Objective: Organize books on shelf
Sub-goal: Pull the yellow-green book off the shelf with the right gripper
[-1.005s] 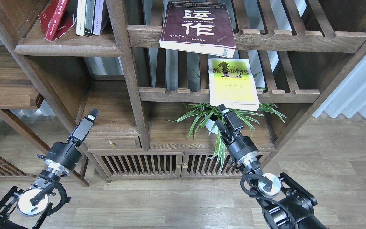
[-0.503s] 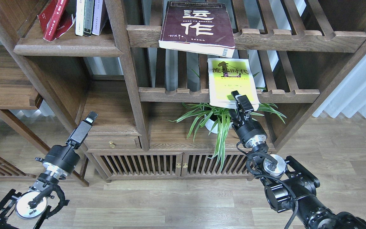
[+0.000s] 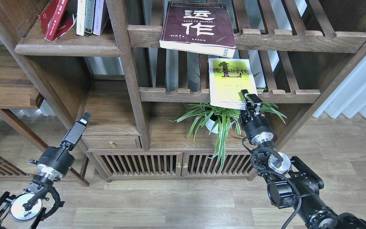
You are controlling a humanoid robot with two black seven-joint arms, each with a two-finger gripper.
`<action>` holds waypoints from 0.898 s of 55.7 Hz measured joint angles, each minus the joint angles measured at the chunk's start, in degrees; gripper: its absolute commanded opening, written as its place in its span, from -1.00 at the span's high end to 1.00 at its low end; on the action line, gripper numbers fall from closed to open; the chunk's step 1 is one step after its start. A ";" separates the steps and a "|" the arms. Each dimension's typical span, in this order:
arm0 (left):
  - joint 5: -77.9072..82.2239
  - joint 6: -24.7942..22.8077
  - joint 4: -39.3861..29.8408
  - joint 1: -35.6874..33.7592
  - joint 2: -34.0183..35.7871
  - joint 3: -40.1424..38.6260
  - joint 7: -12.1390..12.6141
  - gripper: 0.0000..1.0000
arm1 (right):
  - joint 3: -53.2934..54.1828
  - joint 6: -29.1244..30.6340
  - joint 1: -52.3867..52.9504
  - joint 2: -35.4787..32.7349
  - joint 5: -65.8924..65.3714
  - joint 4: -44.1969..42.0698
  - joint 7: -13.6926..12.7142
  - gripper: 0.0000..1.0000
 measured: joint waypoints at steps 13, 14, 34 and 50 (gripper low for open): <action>-0.02 0.00 0.04 0.32 0.03 -0.03 -0.06 -1.00 | -1.11 1.13 -1.03 0.00 0.05 1.13 -0.22 0.89; -0.04 0.00 0.07 0.33 0.03 -0.03 -0.09 -1.00 | -1.11 1.42 -1.41 -0.01 0.13 1.84 -0.24 0.89; -3.91 0.00 3.61 2.05 0.00 -0.18 -0.39 -1.00 | -6.38 2.85 -19.73 0.00 0.13 29.63 -1.20 0.90; -4.75 0.00 5.21 3.70 -0.06 1.52 -0.32 -1.00 | -11.45 2.85 -28.24 -0.01 -1.69 35.46 -4.26 0.89</action>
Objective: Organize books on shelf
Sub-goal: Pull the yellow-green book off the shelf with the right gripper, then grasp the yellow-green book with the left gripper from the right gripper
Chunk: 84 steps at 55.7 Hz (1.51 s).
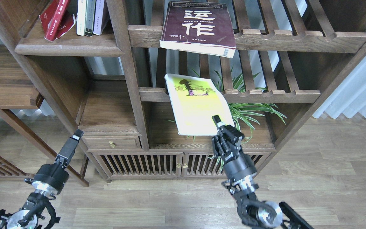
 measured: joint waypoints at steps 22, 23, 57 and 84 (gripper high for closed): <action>-17.57 0.00 -4.54 -0.49 0.05 15.41 -0.07 -1.00 | -6.95 0.00 -1.54 0.01 -0.80 -5.12 -8.96 0.79; -18.44 0.00 -5.20 -0.60 -0.03 16.21 -0.08 -1.00 | -7.29 0.00 -1.40 0.01 -0.83 -5.77 -9.35 0.79; -24.41 0.00 -8.09 -2.58 0.12 27.36 -0.36 -0.96 | -9.88 0.00 0.41 0.00 -0.82 -10.56 -11.01 0.80; -25.05 0.00 -6.84 -1.93 0.85 31.03 0.10 0.84 | -11.63 0.00 -0.54 -0.01 -1.91 -10.00 -11.01 0.80</action>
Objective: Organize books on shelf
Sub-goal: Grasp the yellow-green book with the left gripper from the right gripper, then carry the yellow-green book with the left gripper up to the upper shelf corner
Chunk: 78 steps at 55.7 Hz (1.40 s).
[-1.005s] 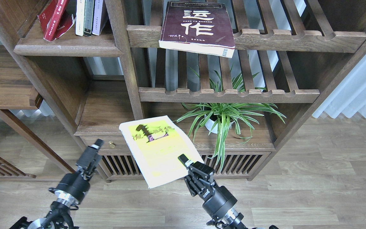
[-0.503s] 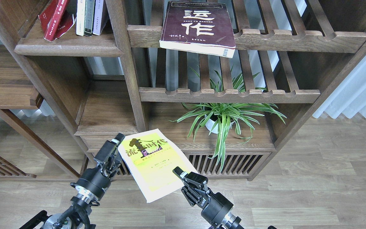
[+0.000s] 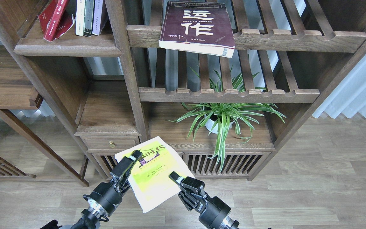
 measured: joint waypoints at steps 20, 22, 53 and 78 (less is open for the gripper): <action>-1.14 0.00 0.89 0.04 0.16 -0.71 2.87 0.95 | 0.06 0.00 -0.89 0.01 -1.03 0.01 -0.01 0.75; -1.14 0.00 0.90 0.07 0.15 -0.92 3.43 0.96 | 0.10 0.00 -0.92 0.01 -1.06 0.01 -0.01 0.70; 1.57 0.00 0.58 0.27 9.93 -10.18 4.65 0.98 | 4.58 -0.02 0.28 0.00 -9.22 -0.49 0.87 -0.97; 4.15 0.00 -14.32 0.17 27.20 -27.80 4.78 0.99 | 5.54 -0.01 1.11 0.01 -9.24 -1.68 0.86 -0.97</action>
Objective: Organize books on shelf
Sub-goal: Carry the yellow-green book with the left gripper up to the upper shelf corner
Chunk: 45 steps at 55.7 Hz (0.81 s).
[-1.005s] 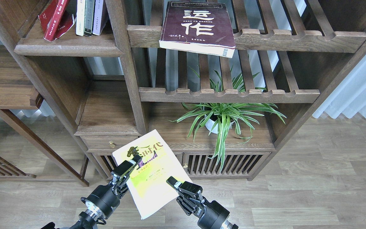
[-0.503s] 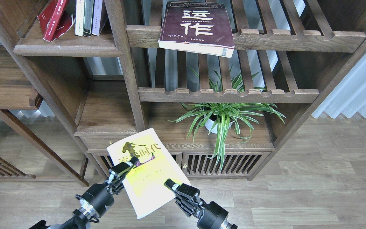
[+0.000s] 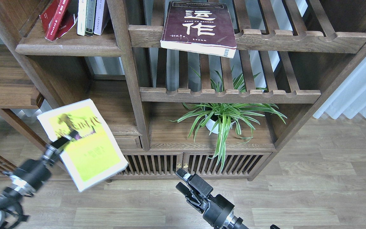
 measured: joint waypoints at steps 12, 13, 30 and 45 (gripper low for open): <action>0.05 0.00 -0.67 -3.47 3.74 -4.68 0.61 0.99 | 0.00 0.01 0.67 0.00 0.00 -0.45 0.00 -0.97; 0.05 0.00 -0.68 -4.11 4.16 -4.82 0.62 0.99 | 0.00 0.01 0.71 0.00 0.00 -0.53 -0.01 -0.97; 0.07 0.00 -0.72 -19.29 8.48 -5.14 0.67 0.98 | 0.00 0.01 1.09 0.00 0.05 -1.32 -0.01 -0.97; 3.32 0.00 -0.57 -23.57 17.64 -6.85 2.56 0.97 | 0.42 0.01 1.06 0.00 0.10 -1.33 -0.01 -0.97</action>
